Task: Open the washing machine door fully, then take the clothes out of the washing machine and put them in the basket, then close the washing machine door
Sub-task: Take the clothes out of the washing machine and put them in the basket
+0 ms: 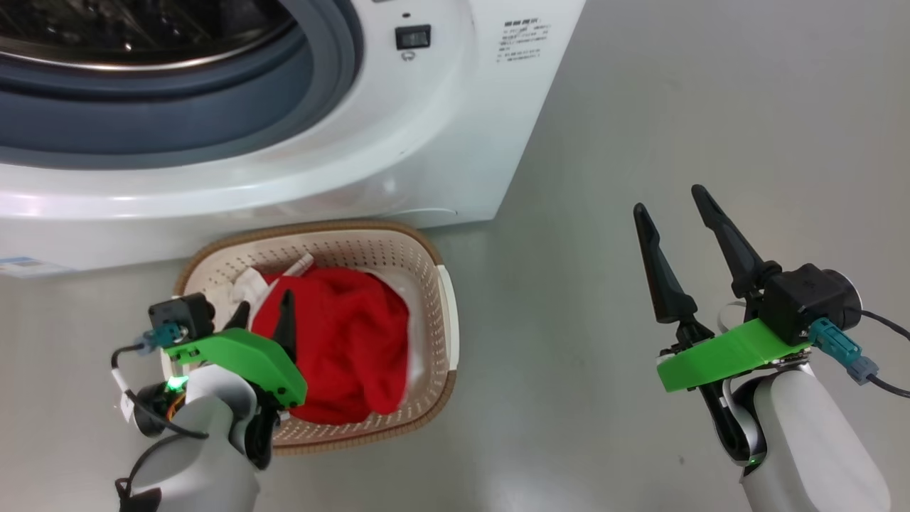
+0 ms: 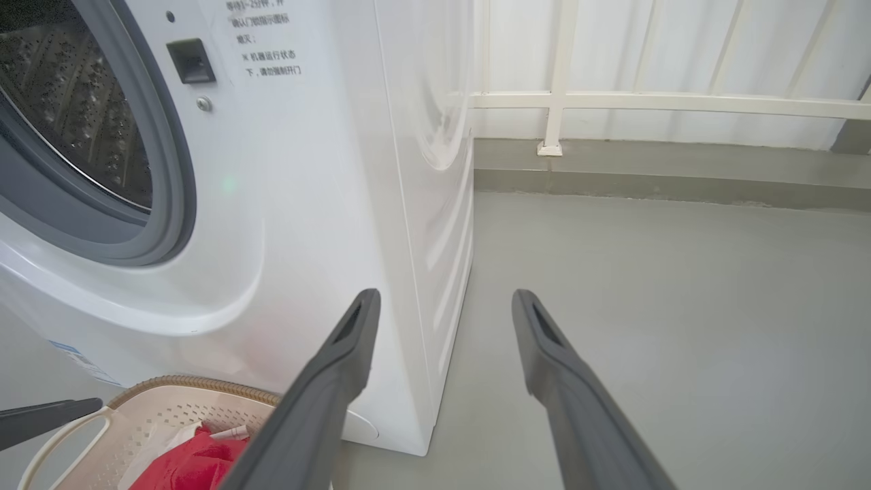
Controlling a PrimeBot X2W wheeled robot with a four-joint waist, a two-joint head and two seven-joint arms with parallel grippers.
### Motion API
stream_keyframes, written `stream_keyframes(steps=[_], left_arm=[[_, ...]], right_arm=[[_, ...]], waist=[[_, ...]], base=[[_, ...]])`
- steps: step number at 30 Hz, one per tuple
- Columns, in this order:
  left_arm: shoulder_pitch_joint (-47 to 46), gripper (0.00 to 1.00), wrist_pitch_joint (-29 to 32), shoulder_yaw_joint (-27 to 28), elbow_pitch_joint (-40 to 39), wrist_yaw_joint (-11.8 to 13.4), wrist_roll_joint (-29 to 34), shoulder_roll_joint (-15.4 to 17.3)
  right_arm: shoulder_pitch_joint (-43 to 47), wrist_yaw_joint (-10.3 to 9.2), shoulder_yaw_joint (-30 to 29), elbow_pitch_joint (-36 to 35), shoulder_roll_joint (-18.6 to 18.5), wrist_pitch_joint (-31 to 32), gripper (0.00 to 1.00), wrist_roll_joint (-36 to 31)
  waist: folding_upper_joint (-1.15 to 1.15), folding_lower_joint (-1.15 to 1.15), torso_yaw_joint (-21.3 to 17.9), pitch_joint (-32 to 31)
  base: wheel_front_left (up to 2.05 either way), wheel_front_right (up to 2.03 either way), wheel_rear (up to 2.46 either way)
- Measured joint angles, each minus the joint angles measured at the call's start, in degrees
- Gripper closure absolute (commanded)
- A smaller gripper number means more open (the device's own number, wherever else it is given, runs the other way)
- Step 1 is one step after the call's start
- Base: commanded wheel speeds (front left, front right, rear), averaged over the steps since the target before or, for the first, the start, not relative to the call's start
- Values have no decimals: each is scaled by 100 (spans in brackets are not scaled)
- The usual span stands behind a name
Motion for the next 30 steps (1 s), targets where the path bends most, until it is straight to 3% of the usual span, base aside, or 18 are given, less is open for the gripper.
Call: stream_keyframes(steps=[4,13,23,30], left_arm=[[177,0,-56,-75,-263,-44,10,-4],[998,0,-60,355,-1942,-92,202,10],[2162,0,-63,980,-3905,13,1129,76],[2852,0,-62,1319,-4570,67,1477,90]], right_arm=[[15,0,-12,63,-1,0,0,-1],[268,0,-67,157,-1,0,0,-1],[552,0,-346,242,2,0,0,-103],[793,0,-530,268,7,0,0,-216]], waist=[[0,0,66,-222],[0,0,195,-749],[0,0,254,-1353],[0,0,270,-1789]], base=[[0,0,0],[0,0,0],[0,0,0],[0,0,0]])
